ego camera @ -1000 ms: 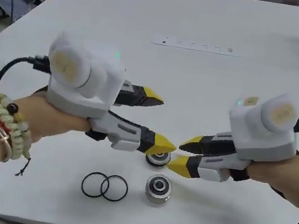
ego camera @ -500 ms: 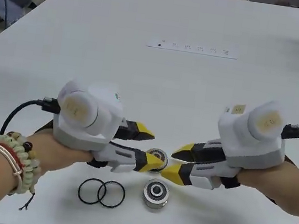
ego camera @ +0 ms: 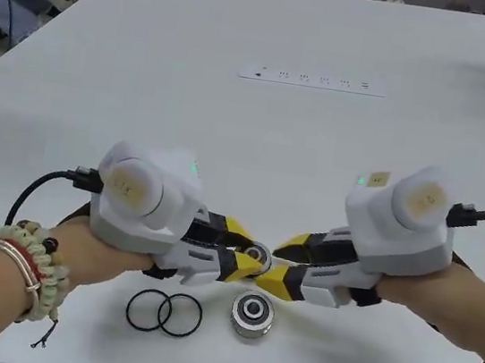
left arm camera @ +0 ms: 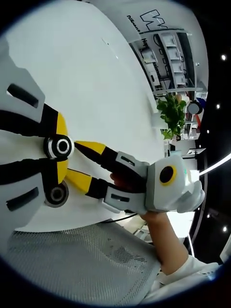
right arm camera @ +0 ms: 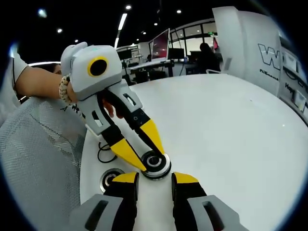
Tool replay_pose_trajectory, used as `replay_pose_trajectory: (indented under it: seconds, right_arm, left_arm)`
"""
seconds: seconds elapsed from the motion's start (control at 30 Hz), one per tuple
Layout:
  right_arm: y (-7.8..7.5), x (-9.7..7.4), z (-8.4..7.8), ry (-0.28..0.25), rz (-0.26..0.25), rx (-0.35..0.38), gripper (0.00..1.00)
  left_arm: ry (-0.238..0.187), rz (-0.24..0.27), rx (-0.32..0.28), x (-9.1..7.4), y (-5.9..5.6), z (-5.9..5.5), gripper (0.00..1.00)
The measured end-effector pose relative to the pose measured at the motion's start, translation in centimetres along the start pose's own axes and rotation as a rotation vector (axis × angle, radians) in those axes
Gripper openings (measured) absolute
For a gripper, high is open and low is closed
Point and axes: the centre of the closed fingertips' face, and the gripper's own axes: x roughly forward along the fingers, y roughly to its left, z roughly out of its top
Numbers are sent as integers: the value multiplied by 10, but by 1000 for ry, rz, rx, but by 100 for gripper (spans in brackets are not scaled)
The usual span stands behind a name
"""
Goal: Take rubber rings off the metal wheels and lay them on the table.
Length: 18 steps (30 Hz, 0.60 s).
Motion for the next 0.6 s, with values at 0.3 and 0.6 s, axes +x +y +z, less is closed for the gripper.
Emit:
replay_pose_trajectory:
  seconds: [0.3,0.6]
  right_arm:
    - [0,2,2,-3,-9,-11,23]
    - [0,1,0,3,-4,-49,18]
  left_arm:
    - [-3,2,-23,-3,4,-3,8]
    - [-3,3,-23,-1,4,-4,8]
